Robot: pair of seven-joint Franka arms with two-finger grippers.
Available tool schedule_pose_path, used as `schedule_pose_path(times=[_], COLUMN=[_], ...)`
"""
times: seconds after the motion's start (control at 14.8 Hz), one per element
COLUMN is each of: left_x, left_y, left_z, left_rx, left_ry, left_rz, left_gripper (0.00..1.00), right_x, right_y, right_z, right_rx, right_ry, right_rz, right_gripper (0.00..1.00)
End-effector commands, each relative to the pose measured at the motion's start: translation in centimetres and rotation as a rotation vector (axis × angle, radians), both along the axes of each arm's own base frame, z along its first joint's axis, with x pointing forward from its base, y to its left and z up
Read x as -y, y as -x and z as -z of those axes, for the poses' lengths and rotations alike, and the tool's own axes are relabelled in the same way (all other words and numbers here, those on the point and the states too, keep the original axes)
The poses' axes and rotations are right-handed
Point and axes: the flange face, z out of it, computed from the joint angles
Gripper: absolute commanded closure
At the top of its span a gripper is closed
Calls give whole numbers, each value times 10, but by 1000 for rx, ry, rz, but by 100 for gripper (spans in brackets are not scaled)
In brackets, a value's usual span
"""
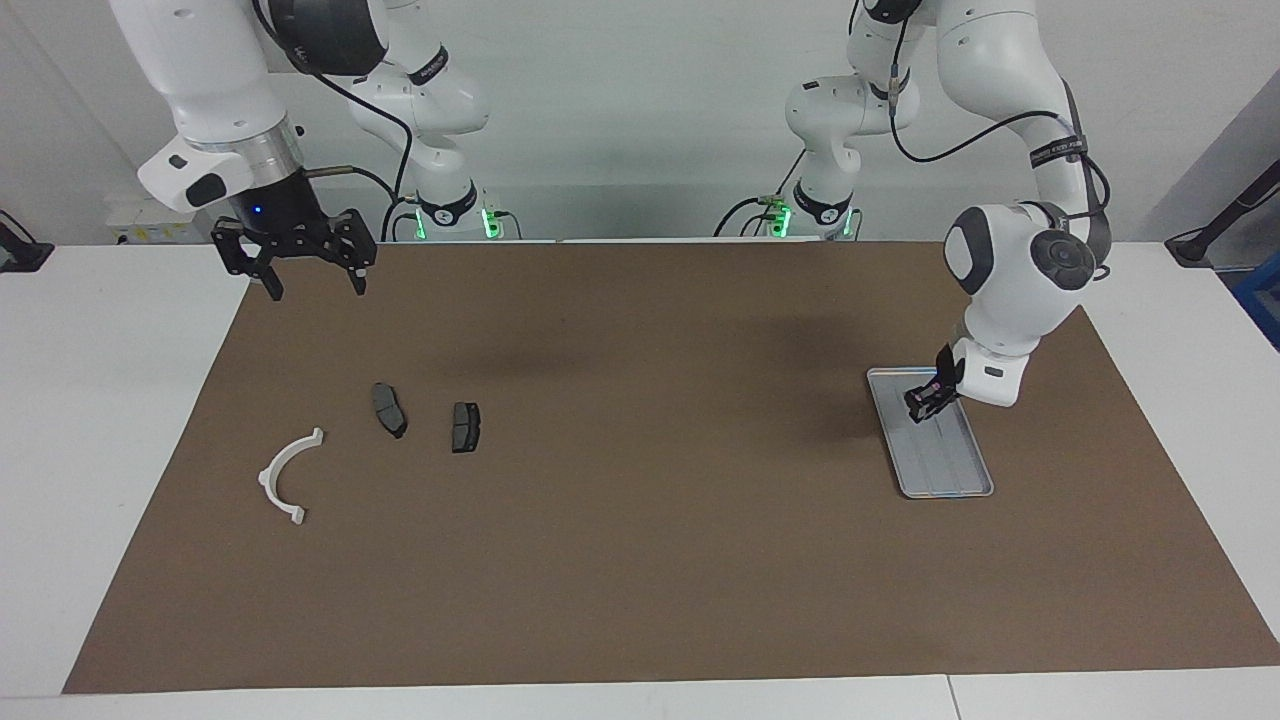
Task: Pick bearing gear from pile to tray
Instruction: 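Lower the bearing into the silver tray and open the left gripper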
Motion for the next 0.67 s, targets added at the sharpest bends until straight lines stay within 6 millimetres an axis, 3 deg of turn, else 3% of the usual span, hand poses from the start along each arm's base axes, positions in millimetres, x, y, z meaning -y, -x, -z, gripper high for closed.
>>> schedule_pose_path(times=[0.0, 0.34, 0.61], left_x=[-16, -17, -17], left_y=[-8, 1, 2], left_z=[6, 34, 39], left_rx=[13, 29, 25], left_ry=[-12, -7, -6], left_rz=[33, 35, 41], left_gripper=[100, 100, 100], right_x=[-3, -1, -2], right_y=[4, 5, 11], right_z=[6, 7, 9], right_rx=[-44, -53, -96], right_ry=[-27, -17, -9], right_rz=[32, 34, 30], right_gripper=[0, 0, 0])
